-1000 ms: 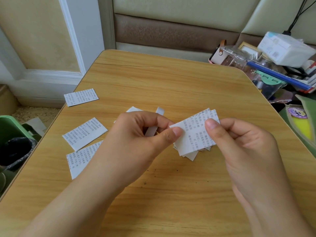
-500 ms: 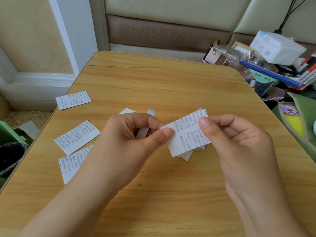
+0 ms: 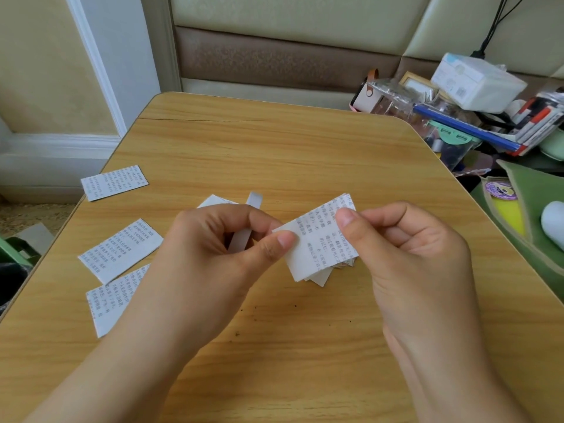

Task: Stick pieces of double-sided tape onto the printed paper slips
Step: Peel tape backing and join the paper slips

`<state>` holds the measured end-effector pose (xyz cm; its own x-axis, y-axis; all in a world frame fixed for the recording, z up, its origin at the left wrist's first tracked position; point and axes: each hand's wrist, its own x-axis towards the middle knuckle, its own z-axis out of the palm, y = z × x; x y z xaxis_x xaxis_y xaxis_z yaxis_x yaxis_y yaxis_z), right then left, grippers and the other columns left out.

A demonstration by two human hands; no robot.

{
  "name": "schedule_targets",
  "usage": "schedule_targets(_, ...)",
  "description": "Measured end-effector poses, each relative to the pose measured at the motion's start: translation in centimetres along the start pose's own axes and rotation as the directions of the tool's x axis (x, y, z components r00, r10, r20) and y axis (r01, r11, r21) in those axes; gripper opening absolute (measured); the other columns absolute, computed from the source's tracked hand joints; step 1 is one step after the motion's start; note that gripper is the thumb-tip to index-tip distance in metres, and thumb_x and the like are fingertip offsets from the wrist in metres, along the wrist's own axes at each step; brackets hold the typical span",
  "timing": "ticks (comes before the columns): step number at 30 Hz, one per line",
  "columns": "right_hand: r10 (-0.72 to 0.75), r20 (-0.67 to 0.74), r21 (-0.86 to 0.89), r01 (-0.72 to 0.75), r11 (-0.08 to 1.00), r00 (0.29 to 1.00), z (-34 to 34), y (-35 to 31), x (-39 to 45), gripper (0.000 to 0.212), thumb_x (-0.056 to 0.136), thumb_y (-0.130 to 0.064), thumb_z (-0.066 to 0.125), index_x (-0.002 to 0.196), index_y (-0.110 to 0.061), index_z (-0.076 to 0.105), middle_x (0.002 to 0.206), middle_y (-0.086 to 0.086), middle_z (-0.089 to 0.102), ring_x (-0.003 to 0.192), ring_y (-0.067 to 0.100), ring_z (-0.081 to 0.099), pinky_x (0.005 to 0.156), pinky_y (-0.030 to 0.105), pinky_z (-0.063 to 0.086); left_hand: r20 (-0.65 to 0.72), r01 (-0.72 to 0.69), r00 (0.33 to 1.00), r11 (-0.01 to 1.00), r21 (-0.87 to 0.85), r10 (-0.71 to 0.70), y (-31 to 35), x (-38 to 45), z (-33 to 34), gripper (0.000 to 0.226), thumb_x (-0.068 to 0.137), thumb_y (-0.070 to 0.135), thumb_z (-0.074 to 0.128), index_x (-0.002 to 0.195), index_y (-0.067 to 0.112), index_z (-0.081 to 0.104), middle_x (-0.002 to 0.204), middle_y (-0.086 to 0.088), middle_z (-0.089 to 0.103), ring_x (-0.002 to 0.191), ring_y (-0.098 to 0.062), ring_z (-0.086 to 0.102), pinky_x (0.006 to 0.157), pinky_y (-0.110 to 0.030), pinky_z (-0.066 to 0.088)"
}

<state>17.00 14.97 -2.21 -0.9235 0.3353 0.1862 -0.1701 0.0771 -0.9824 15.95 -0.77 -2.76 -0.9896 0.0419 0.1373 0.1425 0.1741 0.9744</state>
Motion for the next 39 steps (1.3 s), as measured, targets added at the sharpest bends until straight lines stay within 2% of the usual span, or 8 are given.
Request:
schedule_targets(7,-0.07,0.039,-0.069,0.073,0.995,0.997,-0.3,-0.1,0.2,0.011,0.073,-0.017,0.077,0.068,-0.022,0.069,0.064,-0.002,0.07,0.058,0.01,0.064,0.054,0.019,0.049,0.046,0.001,0.999,0.999,0.045,-0.003,0.1,0.1,-0.2,0.017,0.062,0.042,0.078,0.065,0.026,0.071,0.049,-0.006,0.042,0.043,-0.009,0.031,0.039,-0.012,0.023)
schedule_targets(14,-0.112,0.277,-0.137,0.155,0.978,0.954,-1.3,-0.2,0.7,0.012,0.066,-0.024,0.079,0.069,-0.02,0.068,0.068,-0.002,0.07,0.065,0.01,0.064,0.065,0.023,0.052,0.092,-0.057,0.995,0.99,0.129,0.045,0.2,0.0,-0.3,0.028,0.061,0.059,0.075,0.073,0.034,0.071,0.046,0.004,0.028,0.042,-0.007,0.026,0.041,-0.014,0.022)
schedule_targets(17,-0.156,0.312,-0.185,0.221,0.958,0.937,-1.0,-0.3,0.3,0.02,0.066,-0.033,0.08,0.073,-0.02,0.068,0.07,-0.004,0.07,0.067,0.012,0.064,0.066,0.023,0.052,0.141,-0.047,0.989,0.995,0.086,0.035,0.1,0.0,-0.1,0.027,0.067,0.056,0.074,0.074,0.03,0.072,0.055,-0.018,0.044,0.048,-0.018,0.033,0.048,-0.022,0.027)
schedule_targets(20,-0.126,0.294,-0.075,0.154,0.985,0.947,-0.7,-0.5,0.2,0.018,0.064,-0.031,0.082,0.075,-0.024,0.07,0.07,-0.001,0.071,0.065,0.008,0.064,0.058,0.018,0.05,0.091,-0.02,0.996,0.998,-0.059,0.026,0.0,0.1,0.0,0.015,0.063,0.044,0.072,0.069,0.031,0.073,0.062,-0.017,0.058,0.056,-0.026,0.046,0.056,-0.026,0.035)
schedule_targets(23,-0.052,0.291,0.066,0.034,0.997,0.955,-0.5,-0.6,0.0,0.009,0.068,-0.022,0.077,0.073,-0.021,0.071,0.071,0.004,0.072,0.064,0.012,0.065,0.056,0.017,0.05,0.059,0.006,0.998,0.968,-0.251,0.01,0.2,0.3,-0.3,0.012,0.058,0.033,0.082,0.065,0.027,0.075,0.057,0.003,0.06,0.056,-0.012,0.047,0.052,-0.017,0.036)
schedule_targets(26,-0.06,0.258,0.082,0.04,0.996,0.964,0.3,-0.6,-0.5,0.01,0.07,-0.024,0.076,0.073,-0.017,0.07,0.071,0.006,0.072,0.063,0.013,0.065,0.057,0.017,0.05,0.039,0.031,0.999,0.944,-0.328,-0.019,0.0,0.4,-0.4,0.01,0.058,0.032,0.078,0.064,0.024,0.074,0.06,-0.008,0.046,0.057,-0.021,0.03,0.05,-0.024,0.025)
schedule_targets(35,-0.083,0.138,0.032,0.079,0.996,0.987,1.0,-0.6,-0.7,0.004,0.068,-0.022,0.073,0.067,-0.02,0.069,0.062,0.001,0.068,0.056,0.008,0.06,0.053,0.018,0.049,0.024,-0.009,1.0,0.957,-0.29,0.017,0.2,0.3,-0.5,0.025,0.058,0.046,0.075,0.065,0.023,0.073,0.051,0.005,0.034,0.054,-0.016,0.025,0.052,-0.027,0.02)
schedule_targets(39,-0.085,0.146,0.012,0.084,0.996,0.986,1.0,-0.4,-0.6,0.003,0.068,-0.023,0.074,0.067,-0.024,0.071,0.063,0.0,0.069,0.058,0.008,0.061,0.055,0.017,0.049,0.003,-0.004,1.0,0.963,-0.27,0.005,0.7,0.3,-0.4,0.015,0.061,0.037,0.081,0.062,0.025,0.073,0.055,0.003,0.053,0.055,-0.011,0.039,0.047,-0.012,0.03)
